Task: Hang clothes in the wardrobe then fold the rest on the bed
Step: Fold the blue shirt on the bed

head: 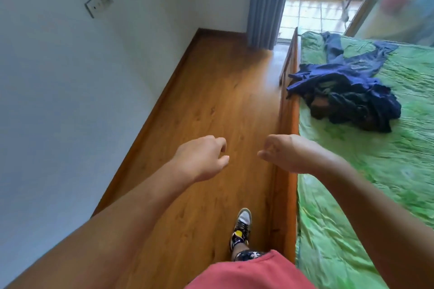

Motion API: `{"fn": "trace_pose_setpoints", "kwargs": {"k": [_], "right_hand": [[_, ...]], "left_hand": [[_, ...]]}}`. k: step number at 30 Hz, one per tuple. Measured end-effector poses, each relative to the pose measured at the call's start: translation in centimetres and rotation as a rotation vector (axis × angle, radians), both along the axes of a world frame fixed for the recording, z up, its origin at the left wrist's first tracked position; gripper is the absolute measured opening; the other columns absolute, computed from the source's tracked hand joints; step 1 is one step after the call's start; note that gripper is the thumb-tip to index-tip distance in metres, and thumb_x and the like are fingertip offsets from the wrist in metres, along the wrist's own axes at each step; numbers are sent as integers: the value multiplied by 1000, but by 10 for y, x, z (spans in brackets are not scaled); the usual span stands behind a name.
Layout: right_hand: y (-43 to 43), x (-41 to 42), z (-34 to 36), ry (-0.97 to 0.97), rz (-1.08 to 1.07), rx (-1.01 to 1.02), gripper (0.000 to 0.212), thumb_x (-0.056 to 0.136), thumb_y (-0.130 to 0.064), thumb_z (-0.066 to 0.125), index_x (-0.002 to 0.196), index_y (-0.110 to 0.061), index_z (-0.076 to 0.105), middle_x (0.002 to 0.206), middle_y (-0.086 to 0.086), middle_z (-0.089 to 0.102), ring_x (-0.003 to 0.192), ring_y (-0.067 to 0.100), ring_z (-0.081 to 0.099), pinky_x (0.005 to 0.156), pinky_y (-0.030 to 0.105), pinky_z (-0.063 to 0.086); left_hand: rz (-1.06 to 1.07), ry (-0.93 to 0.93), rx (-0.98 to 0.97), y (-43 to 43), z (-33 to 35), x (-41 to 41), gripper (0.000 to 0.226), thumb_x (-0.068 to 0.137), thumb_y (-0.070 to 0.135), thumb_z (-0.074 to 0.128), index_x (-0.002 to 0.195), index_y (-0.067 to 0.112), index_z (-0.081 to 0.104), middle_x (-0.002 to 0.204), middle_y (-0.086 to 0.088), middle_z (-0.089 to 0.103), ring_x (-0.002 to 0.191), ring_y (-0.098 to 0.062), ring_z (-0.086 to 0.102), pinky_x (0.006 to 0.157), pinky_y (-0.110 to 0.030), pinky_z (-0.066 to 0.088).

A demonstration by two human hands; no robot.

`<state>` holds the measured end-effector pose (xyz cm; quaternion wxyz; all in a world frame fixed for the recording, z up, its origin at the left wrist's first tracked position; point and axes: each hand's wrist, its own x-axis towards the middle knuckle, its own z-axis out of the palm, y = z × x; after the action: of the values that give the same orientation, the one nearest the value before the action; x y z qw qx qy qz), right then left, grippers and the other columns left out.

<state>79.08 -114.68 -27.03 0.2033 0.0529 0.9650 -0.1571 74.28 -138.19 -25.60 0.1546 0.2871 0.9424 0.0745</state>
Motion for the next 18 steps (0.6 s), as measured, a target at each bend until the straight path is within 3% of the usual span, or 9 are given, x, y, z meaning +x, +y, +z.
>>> {"fn": "trace_pose_setpoints", "kwargs": {"k": [3,6,9,11,13,15,18], "right_hand": [[49,-38,6,13,-62,44,29,97,-61,50,98,-32,52,93,-5,62,83,20,60,63,30,39],[95,-69,15,24,-150,39,31,97,-62,50,102,-31,56,88,-8,60,77,14,59,58,27,37],[132,-96,20,17,-226,41,35,97,-63,50,103,-30,59,84,-9,59,77,15,60,57,29,37],[156,-113,20,14,-285,56,37,95,-65,49,103,-30,60,81,-9,57,79,18,61,59,31,40],[178,-131,17,2,-346,57,38,94,-67,49,103,-31,59,83,-9,57,81,18,60,63,32,43],[199,-152,12,-5,-405,63,36,93,-68,50,103,-34,58,86,-9,57,81,17,58,63,32,42],[227,-189,2,-26,-492,60,34,93,-67,51,105,-37,58,90,-9,57,83,16,57,64,32,42]], "left_hand": [[-83,11,-20,52,2,-53,33,100,48,49,124,27,57,115,8,61,93,-13,63,76,-35,59],[-184,44,-16,101,5,-102,33,100,48,48,124,27,57,114,8,61,90,-12,62,69,-30,56],[-255,41,-4,148,5,-145,30,99,49,50,120,28,58,109,9,61,84,-11,59,52,-20,37],[-295,46,0,179,4,-178,29,99,50,50,117,29,58,105,11,60,81,-10,57,50,-19,30],[-357,37,21,210,0,-211,28,98,50,51,115,29,59,102,11,59,80,-10,58,50,-18,34],[-425,30,43,240,-7,-244,27,98,50,52,114,30,60,99,11,60,79,-9,60,55,-19,48],[-512,24,53,282,-16,-300,26,98,51,52,112,31,60,98,11,60,80,-9,61,65,-28,59]]}}
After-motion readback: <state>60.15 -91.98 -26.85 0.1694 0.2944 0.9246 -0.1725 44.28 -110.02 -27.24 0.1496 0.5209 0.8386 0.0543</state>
